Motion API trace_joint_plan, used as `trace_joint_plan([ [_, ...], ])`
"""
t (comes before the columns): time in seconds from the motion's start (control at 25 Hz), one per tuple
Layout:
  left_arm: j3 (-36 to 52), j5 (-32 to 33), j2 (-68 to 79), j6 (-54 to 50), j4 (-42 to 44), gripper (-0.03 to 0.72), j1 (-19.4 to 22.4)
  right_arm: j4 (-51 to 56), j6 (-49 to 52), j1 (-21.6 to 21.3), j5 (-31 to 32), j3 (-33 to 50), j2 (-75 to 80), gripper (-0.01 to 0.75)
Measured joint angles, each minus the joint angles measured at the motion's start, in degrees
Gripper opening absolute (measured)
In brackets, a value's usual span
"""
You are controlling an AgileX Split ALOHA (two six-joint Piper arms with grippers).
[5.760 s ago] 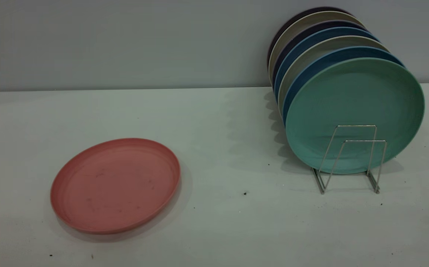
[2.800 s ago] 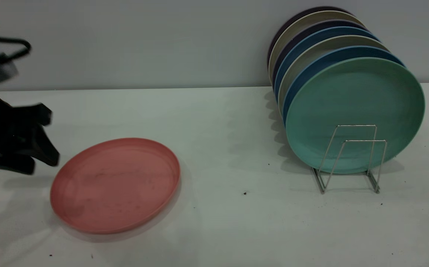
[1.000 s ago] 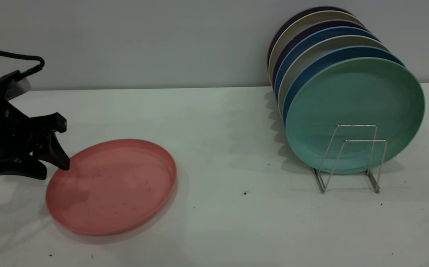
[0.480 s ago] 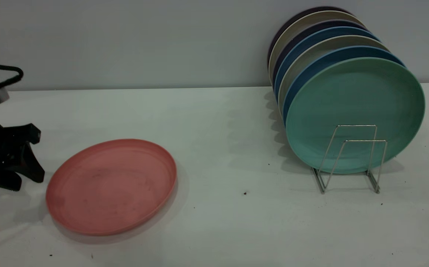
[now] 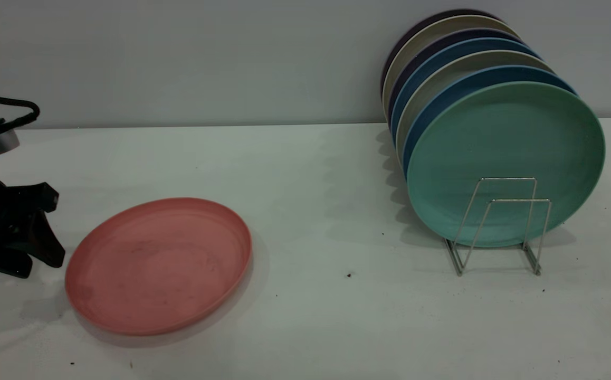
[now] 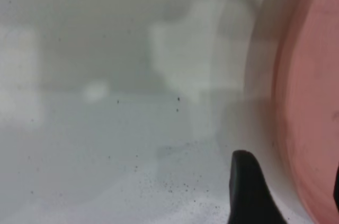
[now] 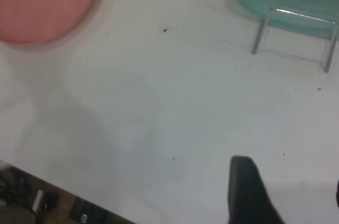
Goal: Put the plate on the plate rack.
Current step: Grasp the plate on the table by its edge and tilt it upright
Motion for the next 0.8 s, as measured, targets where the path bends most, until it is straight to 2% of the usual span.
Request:
trace_joint_plan([
  [0.64,-3.79,-0.98,6.15,3.18,-5.75,0.414,-1.87,0.0,0.05,0.0,-0.05,0.0,0.0,0.417],
  [0.8,-4.03,-0.98,7.01,3.39,-5.89,0.387,-2.32,0.0,0.05,0.0,-0.1,0.0,0.0,0.417],
])
